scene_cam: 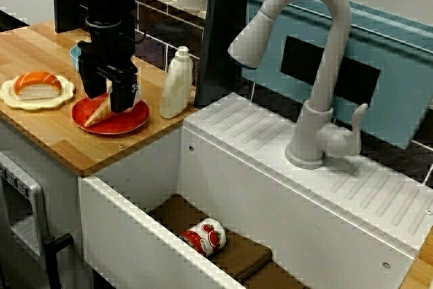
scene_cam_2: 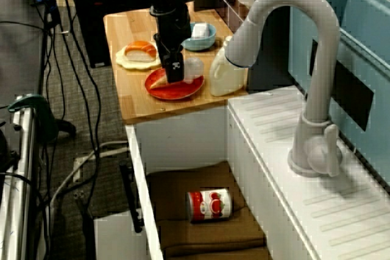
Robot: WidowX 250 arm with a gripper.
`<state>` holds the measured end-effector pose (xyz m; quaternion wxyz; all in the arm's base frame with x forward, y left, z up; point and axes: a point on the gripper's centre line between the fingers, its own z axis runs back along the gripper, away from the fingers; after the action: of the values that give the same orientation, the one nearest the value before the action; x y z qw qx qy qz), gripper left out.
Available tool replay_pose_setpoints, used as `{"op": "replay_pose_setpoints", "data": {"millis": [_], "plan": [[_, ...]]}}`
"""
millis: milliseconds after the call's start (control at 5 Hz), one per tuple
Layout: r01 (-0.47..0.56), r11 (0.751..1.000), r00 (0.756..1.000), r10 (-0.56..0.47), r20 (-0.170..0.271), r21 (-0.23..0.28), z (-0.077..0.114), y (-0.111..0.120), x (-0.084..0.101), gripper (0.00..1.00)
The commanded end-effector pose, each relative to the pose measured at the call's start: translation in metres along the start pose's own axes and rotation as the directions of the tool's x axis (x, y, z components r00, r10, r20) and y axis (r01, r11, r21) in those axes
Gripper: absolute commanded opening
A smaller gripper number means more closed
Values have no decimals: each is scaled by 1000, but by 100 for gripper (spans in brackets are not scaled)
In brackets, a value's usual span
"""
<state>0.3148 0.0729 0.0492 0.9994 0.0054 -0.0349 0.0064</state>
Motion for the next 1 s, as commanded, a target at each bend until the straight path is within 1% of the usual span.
{"op": "replay_pose_setpoints", "data": {"millis": [0, 200, 400, 600, 800], "plan": [[0, 1000, 1000, 0, 0, 0, 0, 0, 0, 100], [15, 1000, 1000, -15, 22, -12, 22, 3, -5, 100], [19, 999, 999, -17, 47, -36, 46, 14, -10, 100], [84, 996, 992, -82, 99, -16, 55, 22, -17, 100], [326, 944, 927, -331, 176, 57, 52, 38, -18, 100]]}}
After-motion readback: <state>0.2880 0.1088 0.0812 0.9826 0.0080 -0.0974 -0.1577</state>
